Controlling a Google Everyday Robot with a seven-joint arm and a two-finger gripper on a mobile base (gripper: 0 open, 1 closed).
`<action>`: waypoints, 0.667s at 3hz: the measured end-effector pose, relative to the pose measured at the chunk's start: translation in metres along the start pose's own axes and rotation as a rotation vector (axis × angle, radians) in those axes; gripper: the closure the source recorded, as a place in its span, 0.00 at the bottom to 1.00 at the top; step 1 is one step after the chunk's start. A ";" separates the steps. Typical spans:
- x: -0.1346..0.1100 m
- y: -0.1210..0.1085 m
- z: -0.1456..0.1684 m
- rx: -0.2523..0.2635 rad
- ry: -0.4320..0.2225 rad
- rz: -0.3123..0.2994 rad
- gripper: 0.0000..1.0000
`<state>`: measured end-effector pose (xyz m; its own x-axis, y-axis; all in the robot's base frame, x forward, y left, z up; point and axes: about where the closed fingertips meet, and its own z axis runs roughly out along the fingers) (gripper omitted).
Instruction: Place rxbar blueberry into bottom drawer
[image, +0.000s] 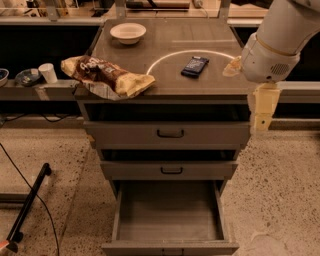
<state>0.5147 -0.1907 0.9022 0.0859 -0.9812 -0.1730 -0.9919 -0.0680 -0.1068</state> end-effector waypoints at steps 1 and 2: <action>-0.001 -0.003 0.001 0.008 -0.002 -0.002 0.00; 0.003 -0.013 0.003 0.020 0.043 -0.095 0.00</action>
Offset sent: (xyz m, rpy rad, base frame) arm 0.0834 -0.0212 -0.0109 -0.3826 -0.1974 0.5988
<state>0.5282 -0.1923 0.8996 0.1751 -0.9773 -0.1189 -0.9774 -0.1580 -0.1406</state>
